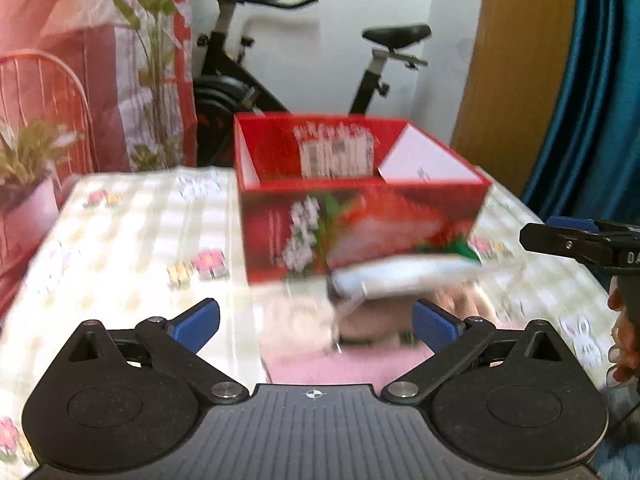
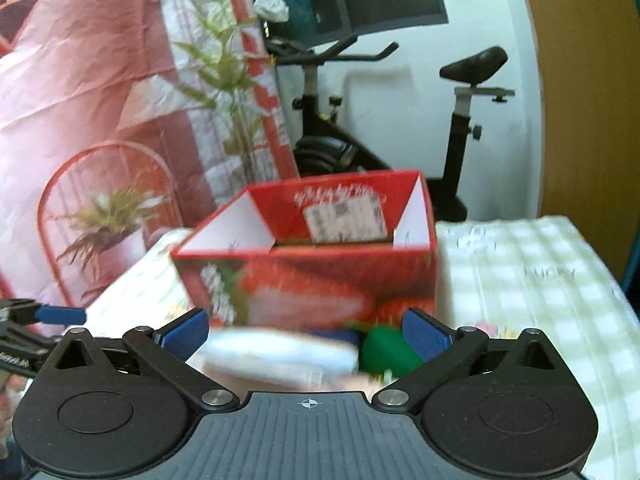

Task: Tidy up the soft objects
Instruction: 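Move both grippers back to the remaining black glove under the pink towel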

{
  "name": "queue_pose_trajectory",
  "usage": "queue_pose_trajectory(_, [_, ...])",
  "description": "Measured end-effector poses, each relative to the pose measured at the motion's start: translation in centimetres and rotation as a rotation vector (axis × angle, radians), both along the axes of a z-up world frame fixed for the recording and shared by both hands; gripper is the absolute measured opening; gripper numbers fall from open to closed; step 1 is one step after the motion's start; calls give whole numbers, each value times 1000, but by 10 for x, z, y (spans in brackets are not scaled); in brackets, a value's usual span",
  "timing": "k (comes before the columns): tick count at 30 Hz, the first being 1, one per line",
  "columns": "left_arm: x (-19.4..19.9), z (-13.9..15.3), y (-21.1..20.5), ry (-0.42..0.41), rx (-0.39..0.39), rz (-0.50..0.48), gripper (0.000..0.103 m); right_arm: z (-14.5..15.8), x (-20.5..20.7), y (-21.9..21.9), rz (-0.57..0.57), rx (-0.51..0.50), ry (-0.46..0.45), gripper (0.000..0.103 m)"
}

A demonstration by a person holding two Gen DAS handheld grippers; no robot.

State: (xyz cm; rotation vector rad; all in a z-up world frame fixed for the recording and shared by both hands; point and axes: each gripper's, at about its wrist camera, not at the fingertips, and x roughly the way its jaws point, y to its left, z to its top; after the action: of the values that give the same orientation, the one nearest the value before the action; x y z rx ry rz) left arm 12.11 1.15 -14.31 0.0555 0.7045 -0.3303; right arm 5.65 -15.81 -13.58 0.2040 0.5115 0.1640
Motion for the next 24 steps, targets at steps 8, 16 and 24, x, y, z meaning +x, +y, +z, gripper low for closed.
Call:
queue_pose_trajectory(8, [-19,-35,0,109,-15,-3,103,-37,-37,1,54,57,186,103])
queue_pose_trajectory(16, [-21,-55,5,178,-34,1,101,-64,-50,9,82,87,333,102])
queue_pose_trajectory(24, [-15,-67,5,228,-63,8,97,-83,-39,11,108,98,437,98])
